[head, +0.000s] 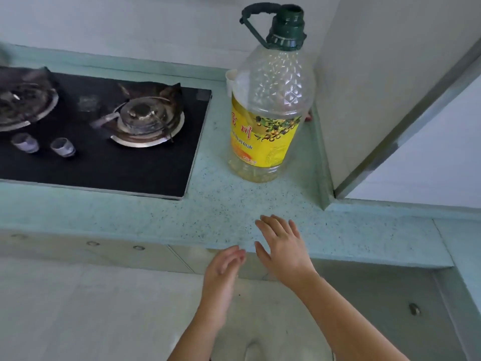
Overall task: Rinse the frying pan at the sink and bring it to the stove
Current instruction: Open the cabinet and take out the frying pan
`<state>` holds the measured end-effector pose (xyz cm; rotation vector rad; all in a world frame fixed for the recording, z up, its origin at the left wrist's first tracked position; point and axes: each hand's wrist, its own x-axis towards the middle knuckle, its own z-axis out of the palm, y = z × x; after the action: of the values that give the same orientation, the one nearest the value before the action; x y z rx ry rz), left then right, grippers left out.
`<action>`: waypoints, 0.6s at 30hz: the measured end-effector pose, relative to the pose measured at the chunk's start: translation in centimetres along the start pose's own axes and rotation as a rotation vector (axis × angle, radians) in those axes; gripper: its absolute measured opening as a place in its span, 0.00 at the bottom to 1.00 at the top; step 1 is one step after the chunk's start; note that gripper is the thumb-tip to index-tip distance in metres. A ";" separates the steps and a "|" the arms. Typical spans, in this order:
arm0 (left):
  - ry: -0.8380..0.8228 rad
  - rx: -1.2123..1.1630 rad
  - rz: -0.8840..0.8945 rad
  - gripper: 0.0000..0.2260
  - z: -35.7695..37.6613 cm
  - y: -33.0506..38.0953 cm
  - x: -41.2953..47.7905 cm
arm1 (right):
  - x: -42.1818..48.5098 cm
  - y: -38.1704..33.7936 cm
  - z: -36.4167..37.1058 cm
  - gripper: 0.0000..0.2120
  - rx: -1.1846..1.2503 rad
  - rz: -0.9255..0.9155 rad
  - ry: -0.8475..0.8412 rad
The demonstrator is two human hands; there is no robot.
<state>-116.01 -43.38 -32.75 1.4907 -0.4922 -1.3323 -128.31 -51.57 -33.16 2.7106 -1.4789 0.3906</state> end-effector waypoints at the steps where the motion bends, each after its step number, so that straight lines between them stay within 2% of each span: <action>1: 0.030 -0.068 -0.040 0.06 0.0 -1.0 -0.2 | -0.1 0.2 0.8 0.19 0.023 -0.035 -0.015; 6: 0.101 -0.356 -0.184 0.22 -0.3 -5.7 0.5 | 0.2 0.8 3.9 0.19 0.095 -0.143 -0.079; 10: 0.073 -0.469 -0.213 0.16 0.7 -7.7 2.2 | 1.4 0.9 6.2 0.20 0.157 -0.241 -0.108; 16: 0.056 -0.655 -0.216 0.25 1.7 -8.4 4.7 | 1.6 1.8 8.7 0.21 0.175 -0.312 -0.073; 18: 0.064 -0.716 -0.215 0.22 1.8 -8.4 5.3 | 1.6 2.0 8.9 0.21 0.199 -0.312 -0.048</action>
<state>-118.74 -45.29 -42.33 0.9928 0.1921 -1.4169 -127.32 -55.23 -41.58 3.0590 -1.0475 0.4824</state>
